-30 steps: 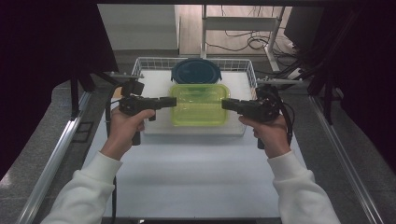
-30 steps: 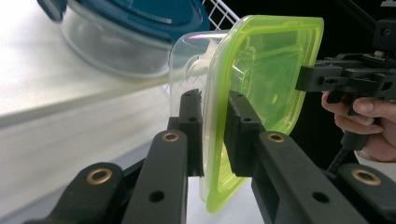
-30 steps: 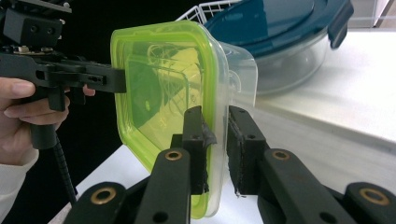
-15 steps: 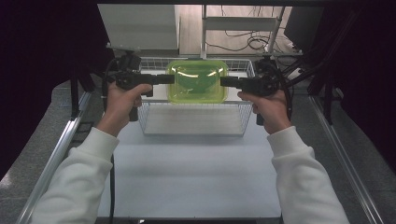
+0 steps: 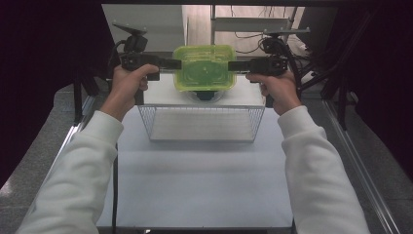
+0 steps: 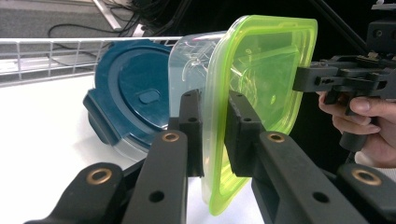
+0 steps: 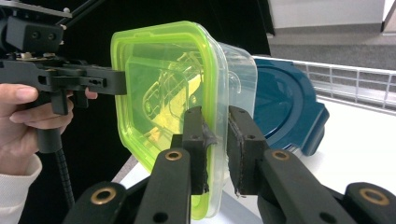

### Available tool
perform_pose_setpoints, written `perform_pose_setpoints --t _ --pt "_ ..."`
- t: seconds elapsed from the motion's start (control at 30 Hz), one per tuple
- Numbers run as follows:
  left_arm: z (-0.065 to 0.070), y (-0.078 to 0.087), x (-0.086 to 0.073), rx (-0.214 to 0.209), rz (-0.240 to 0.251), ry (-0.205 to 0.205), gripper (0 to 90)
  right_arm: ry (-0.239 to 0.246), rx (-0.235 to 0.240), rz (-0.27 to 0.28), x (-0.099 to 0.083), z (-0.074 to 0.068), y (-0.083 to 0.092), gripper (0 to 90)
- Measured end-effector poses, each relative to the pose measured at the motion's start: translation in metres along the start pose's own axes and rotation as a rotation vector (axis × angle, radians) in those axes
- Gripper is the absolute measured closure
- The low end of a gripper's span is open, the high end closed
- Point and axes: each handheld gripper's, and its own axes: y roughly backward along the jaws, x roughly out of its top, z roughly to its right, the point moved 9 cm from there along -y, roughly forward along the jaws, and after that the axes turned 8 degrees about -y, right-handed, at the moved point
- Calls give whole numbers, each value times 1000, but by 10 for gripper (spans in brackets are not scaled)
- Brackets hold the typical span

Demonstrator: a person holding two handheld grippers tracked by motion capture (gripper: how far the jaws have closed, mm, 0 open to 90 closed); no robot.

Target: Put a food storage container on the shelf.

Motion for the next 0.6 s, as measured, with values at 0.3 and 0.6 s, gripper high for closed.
perform_pose_setpoints --t 0.3,0.6 --pt "-21 -15 3 4 -27 78 781 -89 -10 -38 6 21 -19 781" --pt "-40 -26 9 -19 -21 159 769 -192 10 -40 16 36 -33 757"
